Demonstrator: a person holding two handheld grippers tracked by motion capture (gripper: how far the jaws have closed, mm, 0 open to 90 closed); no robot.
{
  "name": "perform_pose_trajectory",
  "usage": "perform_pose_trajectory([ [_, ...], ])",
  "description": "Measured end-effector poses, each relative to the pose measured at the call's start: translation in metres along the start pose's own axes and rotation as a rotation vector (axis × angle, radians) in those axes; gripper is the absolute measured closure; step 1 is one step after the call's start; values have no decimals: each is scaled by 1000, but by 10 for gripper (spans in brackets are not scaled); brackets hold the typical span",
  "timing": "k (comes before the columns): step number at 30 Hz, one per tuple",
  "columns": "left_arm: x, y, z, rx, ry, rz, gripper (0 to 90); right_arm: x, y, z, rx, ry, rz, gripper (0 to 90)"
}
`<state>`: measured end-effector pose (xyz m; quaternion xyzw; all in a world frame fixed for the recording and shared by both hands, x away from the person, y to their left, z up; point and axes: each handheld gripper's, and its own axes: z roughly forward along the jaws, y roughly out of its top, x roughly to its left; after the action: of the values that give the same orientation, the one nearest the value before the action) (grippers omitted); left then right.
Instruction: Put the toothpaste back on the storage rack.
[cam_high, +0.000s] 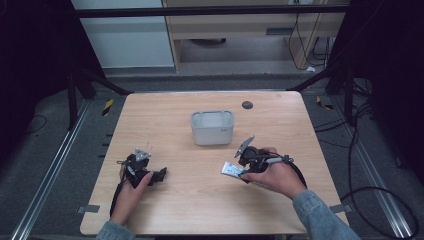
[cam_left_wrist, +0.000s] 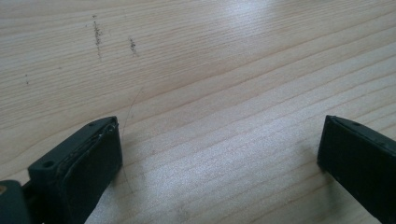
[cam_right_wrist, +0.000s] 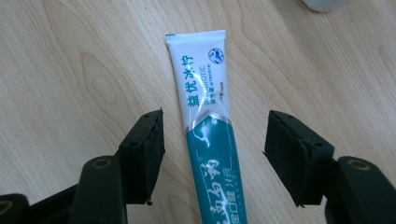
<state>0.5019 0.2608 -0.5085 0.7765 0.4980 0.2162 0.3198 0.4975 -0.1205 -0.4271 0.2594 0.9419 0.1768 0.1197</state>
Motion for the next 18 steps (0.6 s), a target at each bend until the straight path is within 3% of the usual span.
perform_pose_trajectory([
  [8, 0, 0, 0, 0, -3, 4, 0, -2, 8, 10, 37, 17, -31, 405],
  [18, 0, 0, 0, 0, -4, 3, 0, -6, 6, 25, 88, 48, -27, 420],
])
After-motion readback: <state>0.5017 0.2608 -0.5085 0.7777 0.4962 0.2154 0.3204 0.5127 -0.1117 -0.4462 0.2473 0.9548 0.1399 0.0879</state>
